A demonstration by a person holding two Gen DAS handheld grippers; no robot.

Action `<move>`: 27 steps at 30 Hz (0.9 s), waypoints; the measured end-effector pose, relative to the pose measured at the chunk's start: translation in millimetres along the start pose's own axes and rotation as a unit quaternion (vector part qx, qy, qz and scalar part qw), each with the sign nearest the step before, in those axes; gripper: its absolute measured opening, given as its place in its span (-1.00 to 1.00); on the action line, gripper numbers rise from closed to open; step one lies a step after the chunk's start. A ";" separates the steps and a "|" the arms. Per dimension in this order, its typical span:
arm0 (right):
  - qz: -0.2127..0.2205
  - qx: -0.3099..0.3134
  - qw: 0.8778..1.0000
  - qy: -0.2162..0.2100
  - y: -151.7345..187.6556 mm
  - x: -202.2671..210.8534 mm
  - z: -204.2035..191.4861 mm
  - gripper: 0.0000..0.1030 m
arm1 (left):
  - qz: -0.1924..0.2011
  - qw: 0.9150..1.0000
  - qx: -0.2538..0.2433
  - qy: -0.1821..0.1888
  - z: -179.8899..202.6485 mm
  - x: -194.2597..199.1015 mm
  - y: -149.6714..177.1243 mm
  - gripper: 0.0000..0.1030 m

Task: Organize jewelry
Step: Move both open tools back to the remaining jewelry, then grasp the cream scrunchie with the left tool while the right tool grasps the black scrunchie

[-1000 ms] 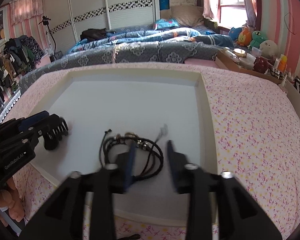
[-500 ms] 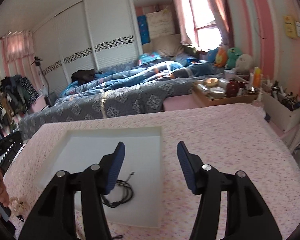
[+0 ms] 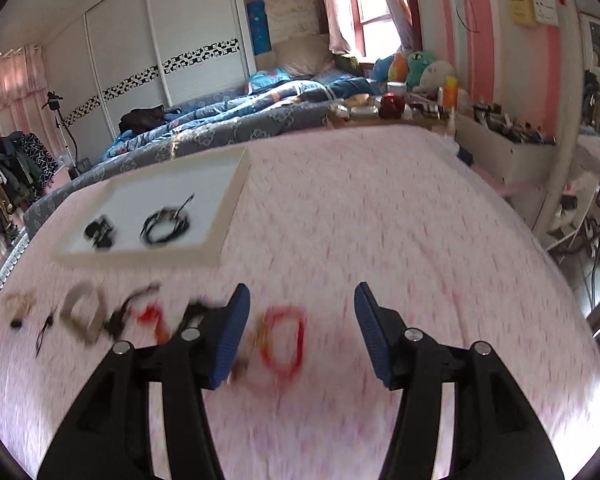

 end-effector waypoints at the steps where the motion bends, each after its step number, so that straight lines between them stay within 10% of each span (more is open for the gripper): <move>1: -0.004 0.005 1.000 -0.002 6.5 0.6 -4.2 0.06 | -0.001 1.000 -0.004 0.010 4.7 3.1 10.4 0.51; 13: -0.033 0.050 0.998 -0.014 40.2 -8.8 -42.9 0.06 | -0.036 0.999 0.006 0.027 26.0 -23.3 7.3 0.48; 23: -0.029 0.058 0.998 -0.019 29.0 -10.3 -53.8 0.06 | -0.088 0.995 0.005 0.044 32.0 -55.8 -1.8 -0.75; 27: -0.032 0.075 0.996 -0.032 27.6 -15.0 -76.0 0.06 | -0.077 0.996 0.000 0.049 38.8 -53.1 -2.5 -0.90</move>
Point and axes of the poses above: each gripper's, at about its wrist camera, not at the fingertips, and x roughly against the way its jaws point, z to its right, y to its underside, the point moved 2 cm from there along -x, roughly the way its jaws point, and after that the axes turned 15 degrees about -z, right-handed, at the moved point
